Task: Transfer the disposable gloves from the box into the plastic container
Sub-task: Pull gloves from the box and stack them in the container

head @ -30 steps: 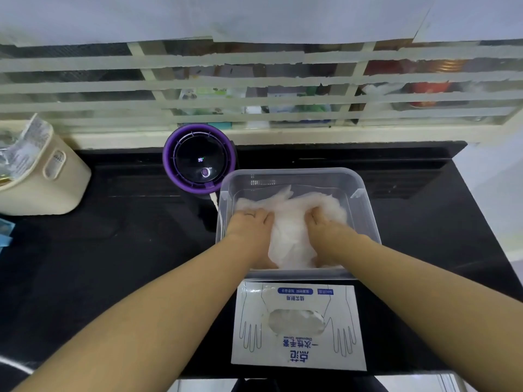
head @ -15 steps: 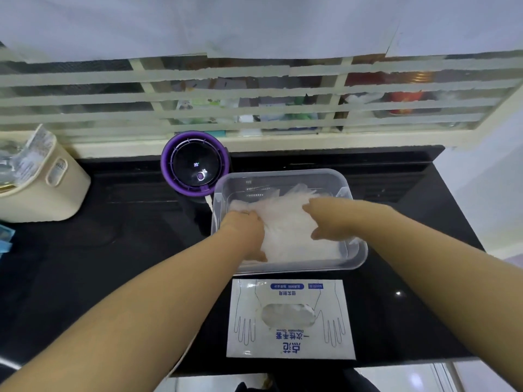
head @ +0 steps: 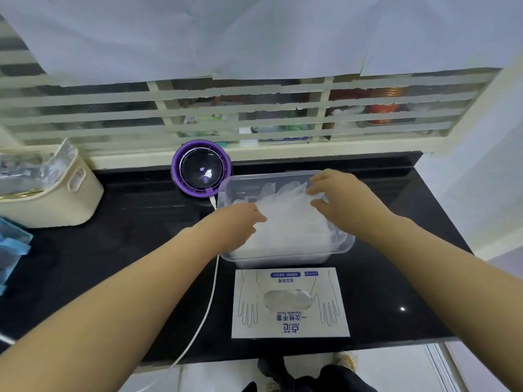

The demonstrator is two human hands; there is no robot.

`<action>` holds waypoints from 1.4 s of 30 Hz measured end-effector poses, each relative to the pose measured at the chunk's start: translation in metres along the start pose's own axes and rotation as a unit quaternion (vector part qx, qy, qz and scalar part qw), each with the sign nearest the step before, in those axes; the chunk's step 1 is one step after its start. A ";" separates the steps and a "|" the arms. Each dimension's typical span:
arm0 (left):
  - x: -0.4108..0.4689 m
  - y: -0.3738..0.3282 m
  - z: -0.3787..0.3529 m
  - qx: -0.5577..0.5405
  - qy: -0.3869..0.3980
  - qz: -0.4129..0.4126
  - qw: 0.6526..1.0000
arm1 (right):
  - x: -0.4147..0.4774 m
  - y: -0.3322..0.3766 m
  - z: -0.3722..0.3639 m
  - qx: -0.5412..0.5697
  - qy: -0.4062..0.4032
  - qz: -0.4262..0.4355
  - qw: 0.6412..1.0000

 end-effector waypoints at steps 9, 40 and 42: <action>-0.072 -0.025 -0.017 -0.046 -0.246 -0.192 0.949 | -0.072 0.037 -0.061 -0.069 0.300 0.136 0.942; -0.073 -0.047 -0.076 0.023 0.043 -0.062 0.997 | -0.083 0.034 -0.032 0.278 -0.165 0.090 0.942; -0.076 -0.048 -0.066 -0.107 0.070 -0.029 0.991 | -0.074 0.034 -0.011 0.261 -0.169 0.087 0.946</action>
Point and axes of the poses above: each hand's wrist, its own x-axis towards the middle knuckle, its own z-axis out of the back of the hand, y = z × x, the point moved 3 cm from there along x, towards the middle knuckle, and after that the axes turned 2 degrees about -y, right-handed, at the moved point
